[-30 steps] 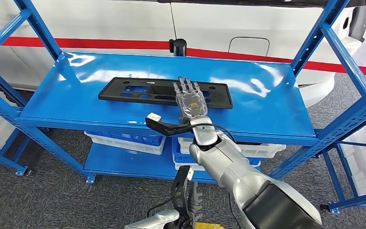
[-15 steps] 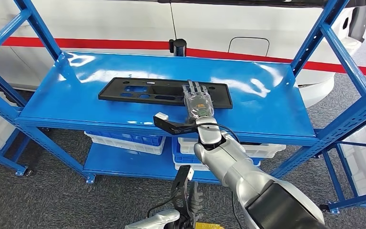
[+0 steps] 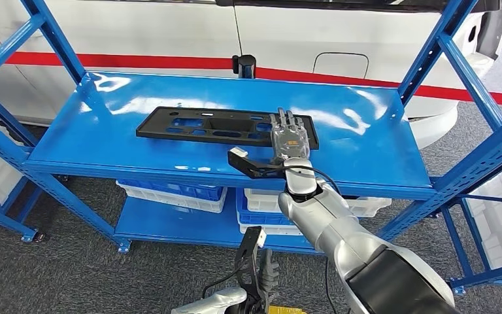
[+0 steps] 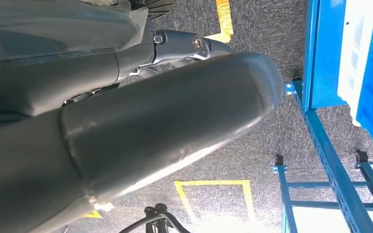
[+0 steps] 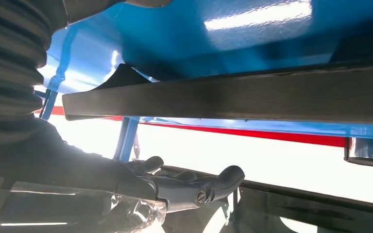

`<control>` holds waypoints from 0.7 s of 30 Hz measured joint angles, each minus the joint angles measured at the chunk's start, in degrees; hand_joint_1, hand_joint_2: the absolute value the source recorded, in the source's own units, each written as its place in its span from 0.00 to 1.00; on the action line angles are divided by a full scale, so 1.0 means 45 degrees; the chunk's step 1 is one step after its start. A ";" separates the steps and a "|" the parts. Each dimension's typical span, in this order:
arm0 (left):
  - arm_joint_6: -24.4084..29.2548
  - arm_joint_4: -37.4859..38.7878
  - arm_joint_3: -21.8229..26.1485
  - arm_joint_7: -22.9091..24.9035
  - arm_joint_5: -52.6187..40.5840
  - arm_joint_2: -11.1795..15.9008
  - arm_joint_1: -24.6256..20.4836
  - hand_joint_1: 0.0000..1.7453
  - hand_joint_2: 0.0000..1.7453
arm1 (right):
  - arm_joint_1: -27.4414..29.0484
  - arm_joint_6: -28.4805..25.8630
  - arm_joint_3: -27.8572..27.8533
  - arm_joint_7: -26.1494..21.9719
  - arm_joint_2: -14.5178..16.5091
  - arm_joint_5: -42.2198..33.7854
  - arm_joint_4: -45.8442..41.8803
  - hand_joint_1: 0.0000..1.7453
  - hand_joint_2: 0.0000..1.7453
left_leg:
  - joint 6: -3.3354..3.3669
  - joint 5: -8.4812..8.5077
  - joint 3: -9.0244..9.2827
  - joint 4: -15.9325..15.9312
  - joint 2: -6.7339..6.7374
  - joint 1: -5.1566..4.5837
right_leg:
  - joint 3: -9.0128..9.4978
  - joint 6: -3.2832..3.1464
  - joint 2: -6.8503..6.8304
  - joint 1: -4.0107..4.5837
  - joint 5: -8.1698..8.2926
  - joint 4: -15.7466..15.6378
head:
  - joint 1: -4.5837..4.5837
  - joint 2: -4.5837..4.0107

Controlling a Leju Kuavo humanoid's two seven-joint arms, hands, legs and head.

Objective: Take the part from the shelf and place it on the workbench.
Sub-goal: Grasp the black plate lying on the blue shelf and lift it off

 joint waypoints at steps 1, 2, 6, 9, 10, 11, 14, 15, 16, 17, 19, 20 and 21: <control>0.0001 0.0000 -0.0001 0.0000 0.0000 0.0000 0.0000 0.00 0.00 | 0.0000 0.0000 -0.0014 0.0001 -0.0019 0.0000 0.0000 0.00 1.00 | 0.0000 0.0000 0.0006 0.0000 0.0000 0.0000 | 0.0006 0.0000 0.0000 0.0000 0.0000 0.0000 | 0.0000 0.0000; 0.0001 0.0000 -0.0005 0.0000 0.0000 0.0000 -0.0001 0.00 0.00 | 0.0000 0.0000 -0.0028 0.0012 -0.0033 0.0000 0.0000 0.00 1.00 | 0.0000 0.0000 0.0011 0.0000 0.0000 0.0000 | 0.0011 0.0000 -0.0001 0.0000 0.0000 0.0000 | 0.0000 0.0000; 0.0003 0.0000 -0.0064 0.0016 0.0000 0.0000 -0.0012 0.00 0.00 | 0.0002 0.0000 -0.0067 0.0120 -0.0103 -0.0024 0.0002 0.00 1.00 | 0.0000 0.0000 0.0024 0.0000 0.0000 0.0000 | 0.0024 0.0000 -0.0001 0.0000 0.0000 0.0000 | 0.0000 0.0000; 0.0005 -0.0001 -0.0107 0.0060 -0.0004 0.0000 -0.0020 0.00 0.00 | 0.0004 0.0000 -0.0119 0.0157 -0.0205 -0.0084 0.0005 0.00 1.00 | 0.0000 0.0000 0.0030 0.0000 0.0000 0.0000 | 0.0030 0.0000 -0.0001 0.0000 0.0000 -0.0001 | 0.0000 0.0000; 0.0005 -0.0002 -0.0120 0.0068 -0.0005 0.0000 -0.0023 0.00 0.00 | 0.0004 0.0000 -0.0152 0.0160 -0.0242 -0.0107 0.0005 0.26 1.00 | 0.0000 0.0000 0.0032 0.0000 0.0000 0.0000 | 0.0032 0.0000 -0.0001 0.0000 -0.0001 -0.0001 | 0.0000 0.0000; 0.0006 -0.0007 -0.0138 0.0075 -0.0005 0.0000 -0.0026 0.00 0.00 | 0.0006 0.0004 -0.0192 0.0160 -0.0273 -0.0136 0.0005 0.51 1.00 | 0.0000 0.0000 0.0034 0.0000 0.0000 0.0000 | 0.0034 0.0000 -0.0001 0.0000 -0.0001 -0.0001 | 0.0000 0.0000; 0.0017 -0.0038 -0.0178 0.0100 -0.0009 0.0000 -0.0034 0.00 0.00 | 0.0057 0.0126 -0.0346 0.0092 -0.0352 -0.0310 0.0007 1.00 1.00 | 0.0000 0.0000 0.0036 0.0000 -0.0001 0.0000 | 0.0037 0.0000 -0.0001 0.0000 0.0000 -0.0001 | 0.0001 0.0000; 0.0022 -0.0047 -0.0182 0.0108 -0.0010 0.0000 -0.0035 0.00 0.00 | 0.0088 0.0175 -0.0405 0.0038 -0.0375 -0.0383 0.0009 1.00 1.00 | 0.0000 0.0000 0.0036 0.0000 -0.0001 0.0000 | 0.0037 0.0000 0.0000 0.0000 0.0000 -0.0001 | 0.0001 0.0000; 0.0027 -0.0056 -0.0184 0.0114 -0.0011 0.0001 -0.0035 0.00 0.00 | 0.0121 0.0198 -0.0471 -0.0029 -0.0397 -0.0441 0.0010 1.00 1.00 | 0.0000 0.0000 0.0036 0.0000 -0.0001 0.0000 | 0.0038 0.0000 0.0000 0.0000 0.0000 -0.0001 | 0.0000 0.0000; 0.0033 -0.0063 -0.0187 0.0117 -0.0012 0.0001 -0.0036 0.00 0.00 | 0.0155 0.0192 -0.0543 -0.0089 -0.0420 -0.0481 0.0010 1.00 1.00 | 0.0000 0.0000 0.0036 0.0000 -0.0001 0.0000 | 0.0038 0.0001 0.0000 0.0000 0.0000 -0.0001 | 0.0000 0.0000; 0.0043 -0.0072 -0.0193 0.0117 -0.0015 0.0001 -0.0036 0.00 0.00 | 0.0212 0.0130 -0.0689 -0.0196 -0.0472 -0.0525 0.0010 1.00 1.00 | 0.0000 0.0000 0.0036 0.0000 -0.0001 -0.0001 | 0.0040 0.0001 -0.0001 0.0000 0.0001 -0.0001 | 0.0000 0.0000; 0.0047 -0.0075 -0.0195 0.0117 -0.0015 0.0000 -0.0036 0.00 0.00 | 0.0218 0.0087 -0.0764 -0.0239 -0.0499 -0.0539 0.0010 1.00 1.00 | 0.0000 0.0000 0.0036 0.0000 -0.0001 -0.0001 | 0.0040 0.0001 -0.0001 0.0000 0.0001 -0.0001 | -0.0001 0.0000; 0.0051 -0.0083 -0.0199 0.0118 -0.0015 0.0000 -0.0036 0.00 0.00 | 0.0209 0.0040 -0.0843 -0.0284 -0.0527 -0.0559 0.0010 1.00 1.00 | 0.0000 0.0000 0.0037 0.0001 -0.0001 -0.0001 | 0.0041 0.0001 -0.0001 0.0000 0.0001 -0.0001 | -0.0001 0.0000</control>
